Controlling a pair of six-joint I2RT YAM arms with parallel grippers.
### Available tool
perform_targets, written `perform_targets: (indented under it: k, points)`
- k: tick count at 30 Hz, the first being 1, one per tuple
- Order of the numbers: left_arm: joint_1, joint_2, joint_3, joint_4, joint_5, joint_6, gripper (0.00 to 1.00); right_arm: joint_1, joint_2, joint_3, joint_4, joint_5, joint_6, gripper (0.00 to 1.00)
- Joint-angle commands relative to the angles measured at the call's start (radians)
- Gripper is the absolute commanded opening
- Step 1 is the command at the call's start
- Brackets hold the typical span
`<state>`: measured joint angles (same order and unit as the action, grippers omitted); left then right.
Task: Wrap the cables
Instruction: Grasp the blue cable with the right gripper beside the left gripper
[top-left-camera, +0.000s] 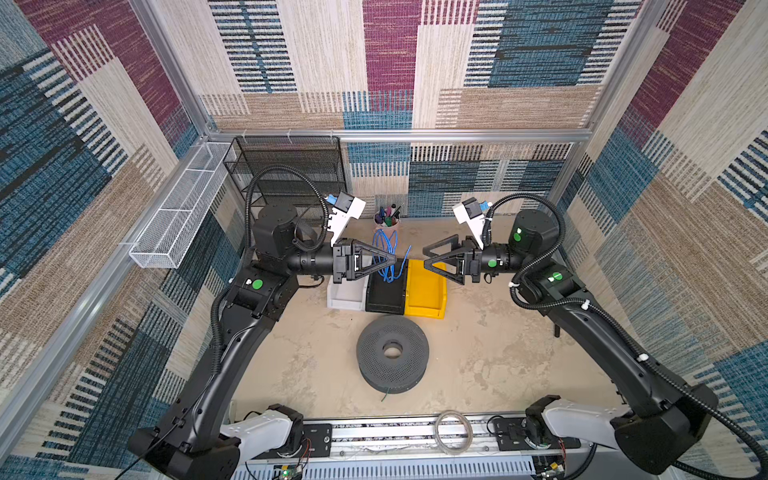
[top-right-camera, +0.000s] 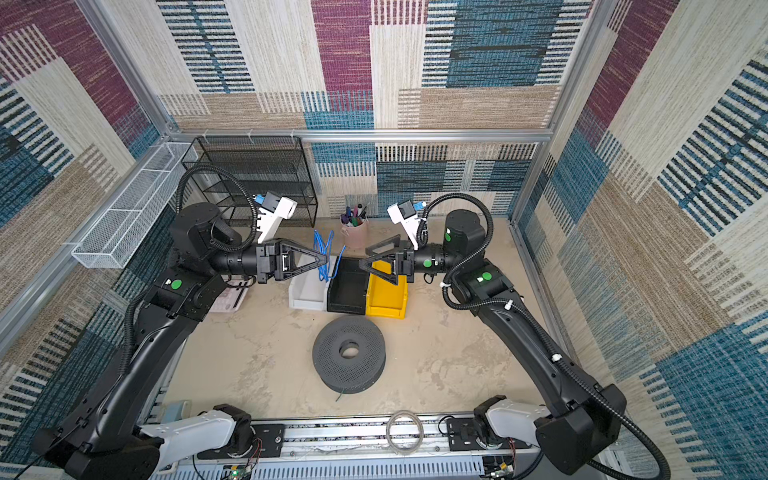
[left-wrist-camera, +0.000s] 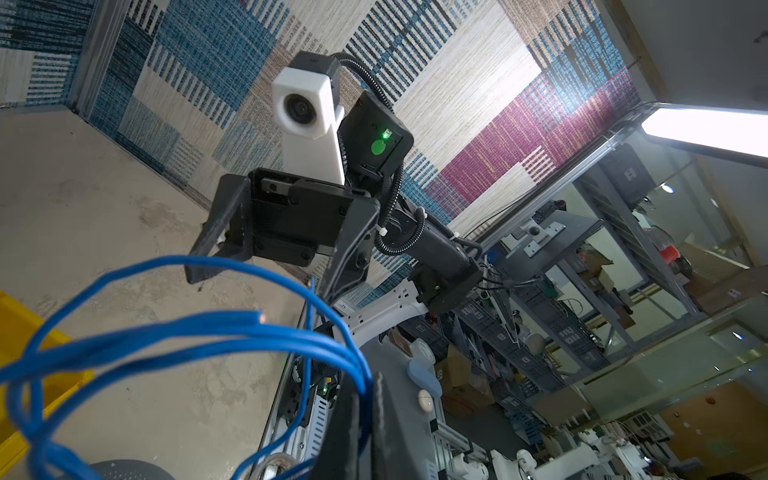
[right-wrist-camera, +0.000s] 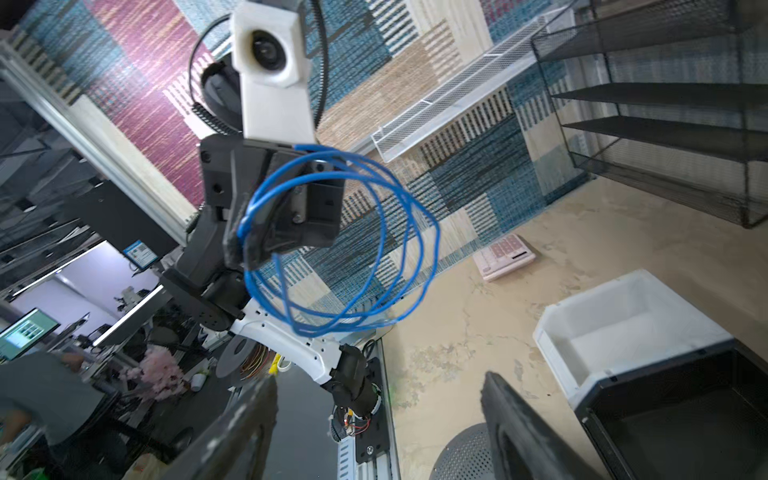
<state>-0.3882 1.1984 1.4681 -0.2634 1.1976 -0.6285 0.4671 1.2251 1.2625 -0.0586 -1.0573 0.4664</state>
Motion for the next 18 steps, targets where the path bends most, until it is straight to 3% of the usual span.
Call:
perform_targets:
  k: [1,11,18]
  points:
    - [-0.009,0.011,0.011,0.042,0.009,-0.008,0.0,0.038,-0.018,-0.008,0.114,-0.031,0.051,0.81]
    - [-0.056,0.037,0.03,0.052,-0.02,-0.01,0.0,0.098,-0.001,0.011,0.16,0.039,0.037,0.81]
    - [-0.058,0.037,0.019,0.05,-0.033,-0.004,0.0,0.129,0.045,0.058,0.154,0.039,0.025,0.72]
